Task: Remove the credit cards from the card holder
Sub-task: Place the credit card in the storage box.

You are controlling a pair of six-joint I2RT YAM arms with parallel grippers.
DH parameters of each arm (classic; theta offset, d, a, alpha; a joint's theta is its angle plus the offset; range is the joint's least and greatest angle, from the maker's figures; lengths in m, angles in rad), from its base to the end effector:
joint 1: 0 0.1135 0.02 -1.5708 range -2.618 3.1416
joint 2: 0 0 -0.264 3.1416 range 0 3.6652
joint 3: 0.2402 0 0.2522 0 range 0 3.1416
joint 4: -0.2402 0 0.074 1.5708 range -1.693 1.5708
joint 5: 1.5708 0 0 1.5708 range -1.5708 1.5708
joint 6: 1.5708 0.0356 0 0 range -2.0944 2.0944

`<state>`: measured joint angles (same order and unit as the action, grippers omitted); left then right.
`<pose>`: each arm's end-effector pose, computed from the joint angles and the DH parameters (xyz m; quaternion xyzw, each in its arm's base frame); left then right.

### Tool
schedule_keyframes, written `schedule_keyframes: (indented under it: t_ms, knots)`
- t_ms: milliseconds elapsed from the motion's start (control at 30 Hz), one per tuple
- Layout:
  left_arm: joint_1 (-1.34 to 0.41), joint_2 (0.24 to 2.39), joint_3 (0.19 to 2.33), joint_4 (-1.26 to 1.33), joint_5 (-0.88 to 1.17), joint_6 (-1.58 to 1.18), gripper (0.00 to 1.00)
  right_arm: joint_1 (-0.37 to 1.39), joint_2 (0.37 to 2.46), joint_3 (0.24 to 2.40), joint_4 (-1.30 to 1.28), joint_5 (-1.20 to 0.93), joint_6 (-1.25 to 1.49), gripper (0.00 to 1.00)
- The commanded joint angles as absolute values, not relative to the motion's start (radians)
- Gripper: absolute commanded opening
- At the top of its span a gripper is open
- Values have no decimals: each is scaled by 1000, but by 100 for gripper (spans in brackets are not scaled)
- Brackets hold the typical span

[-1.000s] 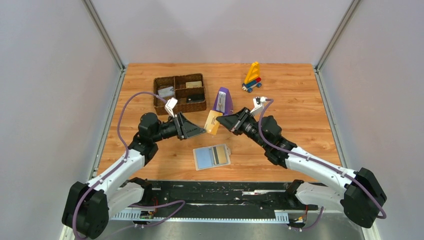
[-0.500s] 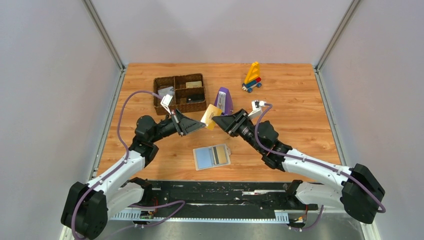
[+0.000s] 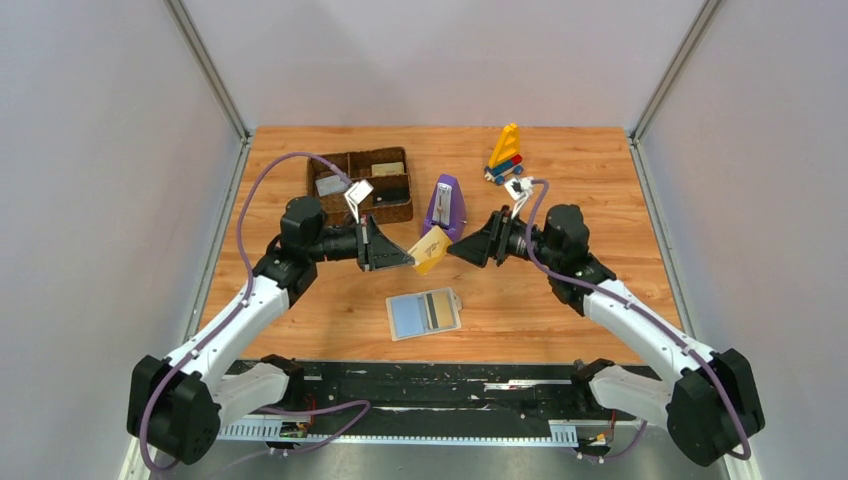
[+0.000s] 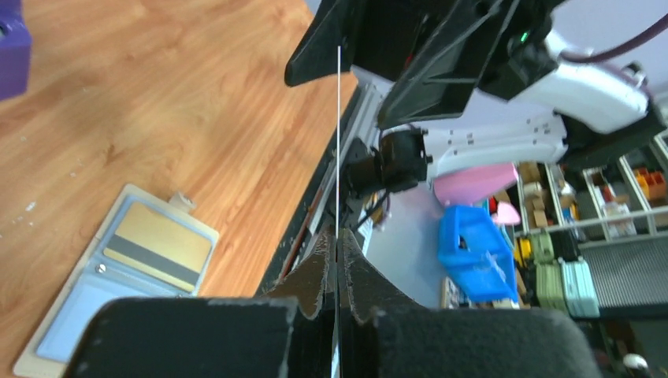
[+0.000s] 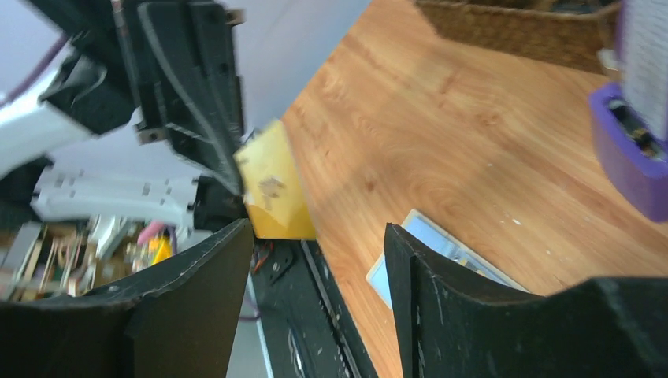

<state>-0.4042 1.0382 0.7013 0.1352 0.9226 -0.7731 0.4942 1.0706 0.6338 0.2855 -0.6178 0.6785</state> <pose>0.2008 -0.1168 0.2975 0.1495 0.7336 -0.6012 0.2795 0.2038 0.1332 0.2804 -0.1308 0.7378 0.5356 0.3895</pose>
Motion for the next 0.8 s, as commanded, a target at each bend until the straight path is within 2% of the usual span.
schedule_keyframes:
  t_ms: [0,133,400,467,567,633,667,733,767]
  knots:
    - [-405,1081,762,-92,1065,-591,0,490,1148,769,153,-931,510,63]
    - [-405,1100,763,-104,1080,-576,0,492,1212,810,152,-1007,509,60]
    - [-406,1131,744,-55,1123,-604,0,504,1254,827,174,-1007,525,48]
    - [-405,1138,744,-51,1131,-602,0,506,1261,822,188,-998,534,39]
    - [-405,1144,745,-54,1137,-599,0,506,1268,814,201,-975,559,15]
    - [-405,1143,749,-56,1130,-600,8,506,1266,799,225,-952,597,5]
    - [-404,1139,750,-57,1120,-602,17,506,1260,791,239,-933,618,1]
    - [-399,1134,751,-56,1089,-617,30,507,1243,766,281,-875,680,0]
    - [-394,1134,750,-50,1066,-625,33,508,1233,749,320,-855,717,0]
